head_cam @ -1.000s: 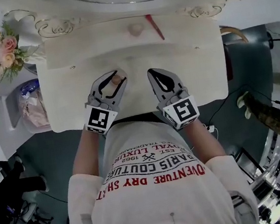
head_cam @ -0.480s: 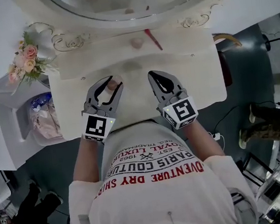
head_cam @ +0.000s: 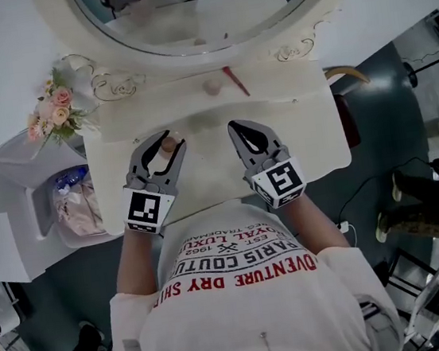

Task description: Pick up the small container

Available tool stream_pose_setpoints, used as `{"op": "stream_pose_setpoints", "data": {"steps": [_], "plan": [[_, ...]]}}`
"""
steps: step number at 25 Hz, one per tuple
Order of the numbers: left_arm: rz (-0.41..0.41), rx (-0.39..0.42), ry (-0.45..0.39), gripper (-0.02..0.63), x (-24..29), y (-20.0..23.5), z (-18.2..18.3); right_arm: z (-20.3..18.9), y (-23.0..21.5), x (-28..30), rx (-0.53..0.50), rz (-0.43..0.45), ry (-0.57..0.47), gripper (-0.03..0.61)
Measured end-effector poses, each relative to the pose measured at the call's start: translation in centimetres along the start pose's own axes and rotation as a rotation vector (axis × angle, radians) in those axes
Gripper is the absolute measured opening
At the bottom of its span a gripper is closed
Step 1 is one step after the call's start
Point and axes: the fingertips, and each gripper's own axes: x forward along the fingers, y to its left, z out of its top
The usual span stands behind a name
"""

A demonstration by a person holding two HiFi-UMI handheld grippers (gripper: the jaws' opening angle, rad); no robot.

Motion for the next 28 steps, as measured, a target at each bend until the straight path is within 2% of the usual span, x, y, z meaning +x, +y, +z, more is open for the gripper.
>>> {"op": "stream_pose_setpoints", "data": {"steps": [28], "plan": [[0.057,-0.042,-0.037,0.143,-0.9,2.3,0.8,1.9,0.7,1.5,-0.023,0.046,-0.033,-0.002]]}}
